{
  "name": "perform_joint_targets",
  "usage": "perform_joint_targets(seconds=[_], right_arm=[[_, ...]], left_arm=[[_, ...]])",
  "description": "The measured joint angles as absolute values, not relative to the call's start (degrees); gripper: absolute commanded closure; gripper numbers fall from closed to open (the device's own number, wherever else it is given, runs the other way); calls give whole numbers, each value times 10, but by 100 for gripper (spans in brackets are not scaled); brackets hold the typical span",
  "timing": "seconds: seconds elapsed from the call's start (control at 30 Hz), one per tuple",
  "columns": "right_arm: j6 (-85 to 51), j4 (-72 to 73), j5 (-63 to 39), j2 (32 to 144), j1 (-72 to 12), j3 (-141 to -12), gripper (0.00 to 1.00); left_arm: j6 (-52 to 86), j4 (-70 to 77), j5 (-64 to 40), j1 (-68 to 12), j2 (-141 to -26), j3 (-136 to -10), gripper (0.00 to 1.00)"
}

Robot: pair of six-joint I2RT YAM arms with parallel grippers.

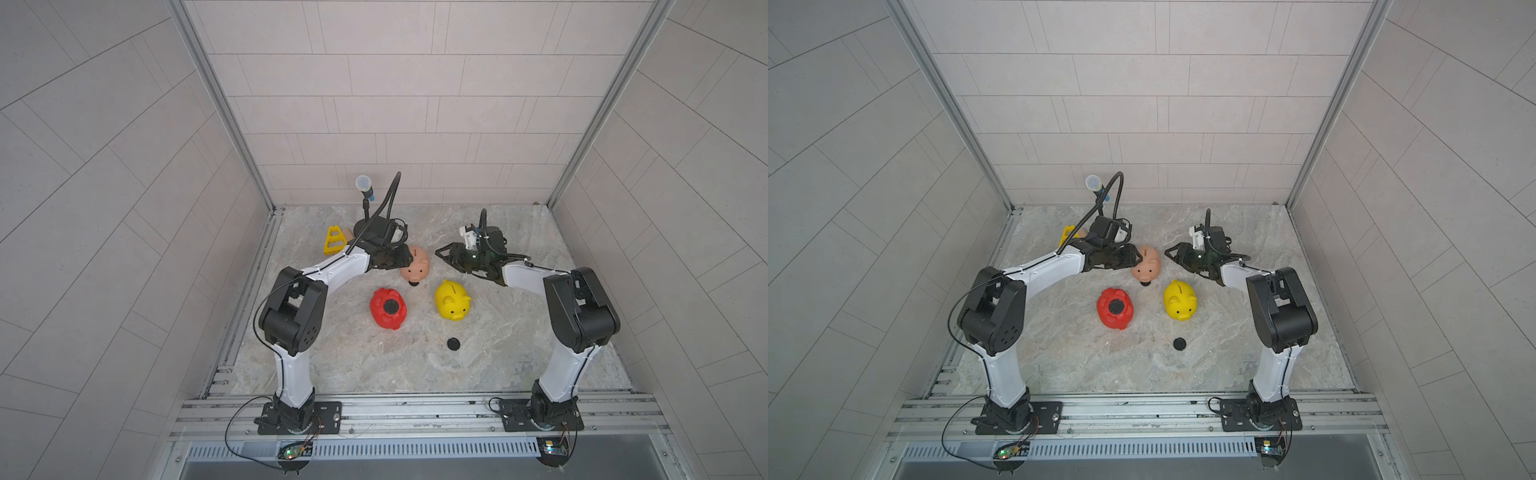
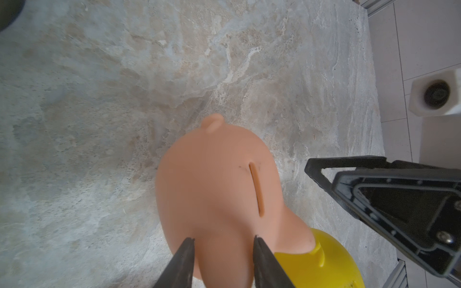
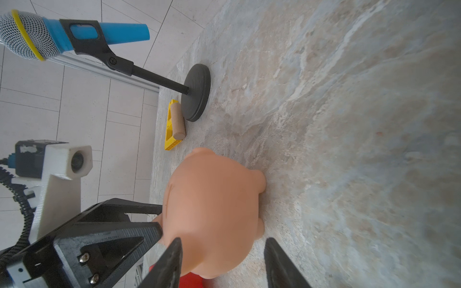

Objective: Close piggy banks
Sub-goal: Turn over the piggy bank at the center of the board.

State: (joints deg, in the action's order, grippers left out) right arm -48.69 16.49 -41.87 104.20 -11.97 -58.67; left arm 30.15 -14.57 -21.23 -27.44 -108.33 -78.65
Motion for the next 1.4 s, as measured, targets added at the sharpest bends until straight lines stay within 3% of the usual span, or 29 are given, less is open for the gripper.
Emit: perform_joint_targets(seconds=[1.4], right_arm=[[-487, 164, -422, 1044, -124, -587, 47]], left_arm=[[343, -49, -347, -174, -1063, -699, 59]])
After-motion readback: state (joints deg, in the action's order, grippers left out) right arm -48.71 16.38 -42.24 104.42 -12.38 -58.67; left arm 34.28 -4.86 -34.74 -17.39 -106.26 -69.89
